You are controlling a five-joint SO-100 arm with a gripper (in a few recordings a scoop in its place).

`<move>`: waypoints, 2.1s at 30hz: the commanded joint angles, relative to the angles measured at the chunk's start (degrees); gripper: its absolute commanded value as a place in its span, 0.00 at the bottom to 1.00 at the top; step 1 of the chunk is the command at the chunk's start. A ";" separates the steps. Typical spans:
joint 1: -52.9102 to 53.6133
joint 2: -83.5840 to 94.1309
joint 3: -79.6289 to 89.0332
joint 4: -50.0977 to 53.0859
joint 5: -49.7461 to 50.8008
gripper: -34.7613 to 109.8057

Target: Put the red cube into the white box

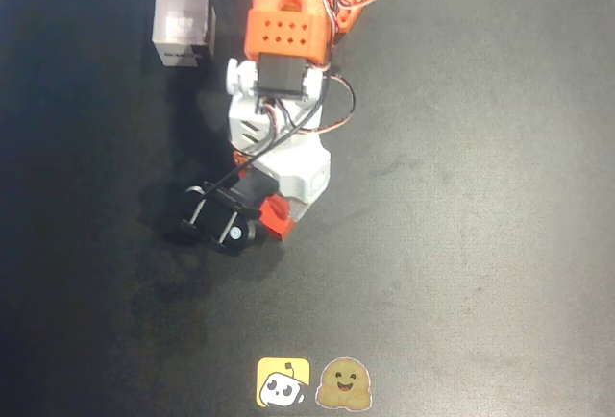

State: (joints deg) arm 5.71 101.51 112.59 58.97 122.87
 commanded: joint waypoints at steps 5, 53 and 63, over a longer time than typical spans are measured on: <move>-0.79 -1.41 2.55 -6.50 0.88 0.42; 22.50 8.61 1.85 10.20 10.81 0.24; 41.57 15.47 3.16 22.32 4.66 0.24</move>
State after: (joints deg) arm 42.36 114.17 116.46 78.75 130.34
